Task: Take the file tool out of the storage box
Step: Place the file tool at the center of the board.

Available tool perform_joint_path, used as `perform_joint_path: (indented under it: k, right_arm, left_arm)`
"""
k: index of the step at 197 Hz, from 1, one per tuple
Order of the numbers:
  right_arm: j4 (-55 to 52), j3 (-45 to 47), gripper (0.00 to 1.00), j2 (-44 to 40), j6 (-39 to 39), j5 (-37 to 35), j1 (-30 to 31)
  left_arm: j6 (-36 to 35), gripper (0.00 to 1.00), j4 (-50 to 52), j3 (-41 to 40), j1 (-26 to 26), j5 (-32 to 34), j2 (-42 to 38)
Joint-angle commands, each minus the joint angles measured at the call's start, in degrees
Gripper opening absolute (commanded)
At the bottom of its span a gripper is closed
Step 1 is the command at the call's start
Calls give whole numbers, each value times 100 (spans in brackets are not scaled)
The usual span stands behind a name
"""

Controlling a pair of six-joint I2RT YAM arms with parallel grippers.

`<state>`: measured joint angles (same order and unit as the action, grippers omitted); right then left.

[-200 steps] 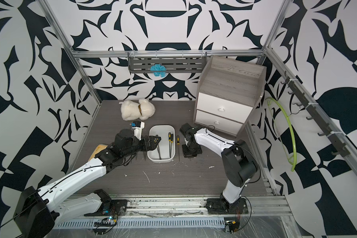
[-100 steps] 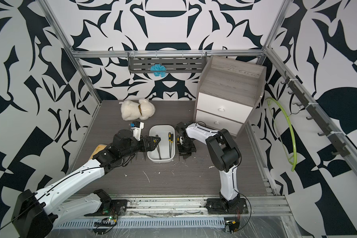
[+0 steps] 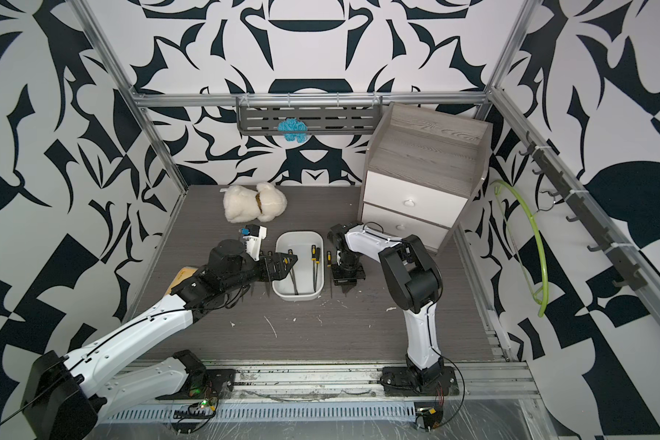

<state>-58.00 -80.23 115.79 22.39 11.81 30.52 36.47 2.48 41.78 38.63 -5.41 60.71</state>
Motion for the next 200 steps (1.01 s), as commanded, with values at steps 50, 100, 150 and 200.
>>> perform_joint_path:
  k: [50,100,150,200]
  right_arm:
    - [-49,-4,17,-197,7,-38,-2]
    - [157,308,23,-866,26,-148,8]
    - [1648,1328,31,-2580,186,-66,-7]
    - [2769,1930,30,-3178,24,-212,-12]
  left_arm:
    - [1,99,156,181,-13,-57,-36]
    - [-99,100,680,495,-13,124,355]
    - [-429,90,1731,1534,153,719,1878]
    - [-696,69,3734,3436,267,1650,3616]
